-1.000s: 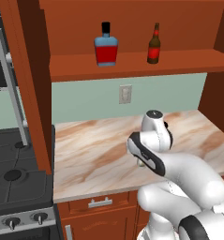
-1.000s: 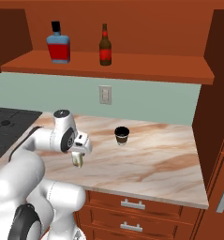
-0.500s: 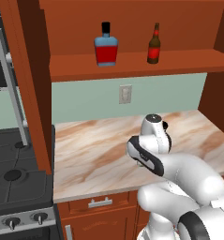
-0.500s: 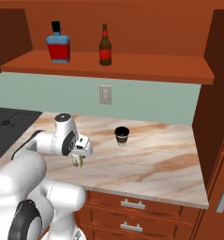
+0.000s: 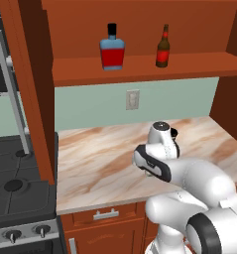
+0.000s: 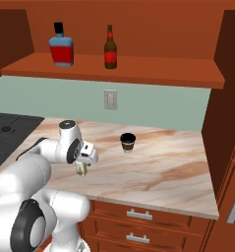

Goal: Sort all alcoholic drinks to one cabinet, and non-alcoholic drinks to the other.

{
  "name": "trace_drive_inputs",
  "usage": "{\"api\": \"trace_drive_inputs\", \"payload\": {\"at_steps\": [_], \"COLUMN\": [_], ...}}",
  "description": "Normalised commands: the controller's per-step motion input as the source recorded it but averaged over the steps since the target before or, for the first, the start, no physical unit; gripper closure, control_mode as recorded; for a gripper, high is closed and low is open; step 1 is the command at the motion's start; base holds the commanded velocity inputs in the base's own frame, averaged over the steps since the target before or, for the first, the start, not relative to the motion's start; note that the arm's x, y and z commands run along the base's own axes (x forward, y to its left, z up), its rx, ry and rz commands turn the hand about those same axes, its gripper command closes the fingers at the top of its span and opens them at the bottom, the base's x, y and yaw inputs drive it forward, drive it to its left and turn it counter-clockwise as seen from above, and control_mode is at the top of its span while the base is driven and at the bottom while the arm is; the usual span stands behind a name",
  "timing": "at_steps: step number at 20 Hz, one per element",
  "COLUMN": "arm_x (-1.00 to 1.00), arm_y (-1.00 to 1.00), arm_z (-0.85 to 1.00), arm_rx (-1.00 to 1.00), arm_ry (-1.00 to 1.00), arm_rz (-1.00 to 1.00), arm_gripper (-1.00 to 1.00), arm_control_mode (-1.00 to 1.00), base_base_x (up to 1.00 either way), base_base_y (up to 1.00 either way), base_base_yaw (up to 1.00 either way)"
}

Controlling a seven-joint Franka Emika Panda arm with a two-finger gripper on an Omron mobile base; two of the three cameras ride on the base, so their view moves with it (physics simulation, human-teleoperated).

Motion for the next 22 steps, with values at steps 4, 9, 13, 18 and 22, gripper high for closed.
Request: {"api": "trace_drive_inputs", "payload": {"at_steps": [4, 9, 13, 18, 22], "arm_x": [0.04, 0.0, 0.0, 0.0, -0.02], "arm_y": [0.0, 0.0, 0.0, 0.0, 0.0], "arm_z": [-0.14, -0.15, -0.14, -0.03, 0.0], "arm_rx": [0.0, 0.01, 0.01, 0.0, -0.01], "arm_ry": [0.0, 0.0, 0.0, 0.0, -0.01], "arm_rz": [0.0, 0.0, 0.0, -0.01, 0.0], "arm_gripper": [-1.0, -1.0, 1.0, 1.0, 1.0], "arm_control_mode": [-1.0, -1.0, -1.0, -1.0, -1.0], "base_base_x": [0.0, 0.0, 0.0, 0.0, 0.0], "base_base_y": [0.0, 0.0, 0.0, 0.0, 0.0], "base_base_yaw": [0.0, 0.0, 0.0, 0.0, 0.0]}}
